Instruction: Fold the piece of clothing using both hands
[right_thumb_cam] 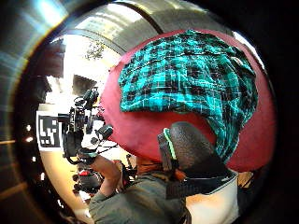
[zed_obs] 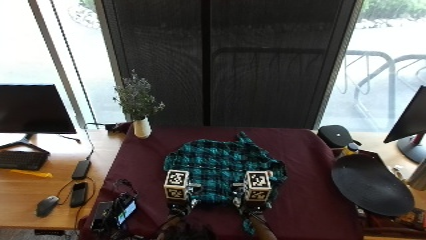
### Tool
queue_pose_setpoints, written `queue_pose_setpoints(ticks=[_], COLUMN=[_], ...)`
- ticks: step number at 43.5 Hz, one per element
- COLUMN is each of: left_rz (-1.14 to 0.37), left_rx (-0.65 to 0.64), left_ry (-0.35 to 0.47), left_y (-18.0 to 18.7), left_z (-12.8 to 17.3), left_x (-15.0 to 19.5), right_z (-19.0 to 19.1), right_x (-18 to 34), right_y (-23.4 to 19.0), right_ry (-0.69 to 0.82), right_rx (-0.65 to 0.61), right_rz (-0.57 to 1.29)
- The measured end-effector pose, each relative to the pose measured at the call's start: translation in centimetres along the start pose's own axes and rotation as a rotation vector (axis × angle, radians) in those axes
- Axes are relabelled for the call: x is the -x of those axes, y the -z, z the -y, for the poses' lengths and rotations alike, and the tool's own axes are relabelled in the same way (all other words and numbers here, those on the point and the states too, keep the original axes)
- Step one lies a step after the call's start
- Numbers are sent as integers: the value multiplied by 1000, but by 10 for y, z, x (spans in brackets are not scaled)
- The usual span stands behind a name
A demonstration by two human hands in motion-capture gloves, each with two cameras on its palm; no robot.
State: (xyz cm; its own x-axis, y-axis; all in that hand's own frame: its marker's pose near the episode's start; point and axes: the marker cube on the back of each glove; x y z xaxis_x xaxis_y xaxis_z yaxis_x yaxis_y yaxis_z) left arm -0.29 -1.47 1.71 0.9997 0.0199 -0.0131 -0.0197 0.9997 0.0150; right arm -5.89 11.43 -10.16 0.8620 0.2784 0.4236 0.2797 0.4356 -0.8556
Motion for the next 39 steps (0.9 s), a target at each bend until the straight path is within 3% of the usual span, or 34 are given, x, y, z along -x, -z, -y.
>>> queue_pose_setpoints(ticks=[28, 39], left_rz=[-17, -44], left_rx=[-17, 100], left_ry=[-9, -24], left_y=[-3, -55], left_z=[6, 36], left_x=[0, -4], right_z=[3, 12], right_x=[-20, -44], right_y=[-8, -57], right_ry=[-7, -35], right_rx=[48, 174], right_rz=[29, 73])
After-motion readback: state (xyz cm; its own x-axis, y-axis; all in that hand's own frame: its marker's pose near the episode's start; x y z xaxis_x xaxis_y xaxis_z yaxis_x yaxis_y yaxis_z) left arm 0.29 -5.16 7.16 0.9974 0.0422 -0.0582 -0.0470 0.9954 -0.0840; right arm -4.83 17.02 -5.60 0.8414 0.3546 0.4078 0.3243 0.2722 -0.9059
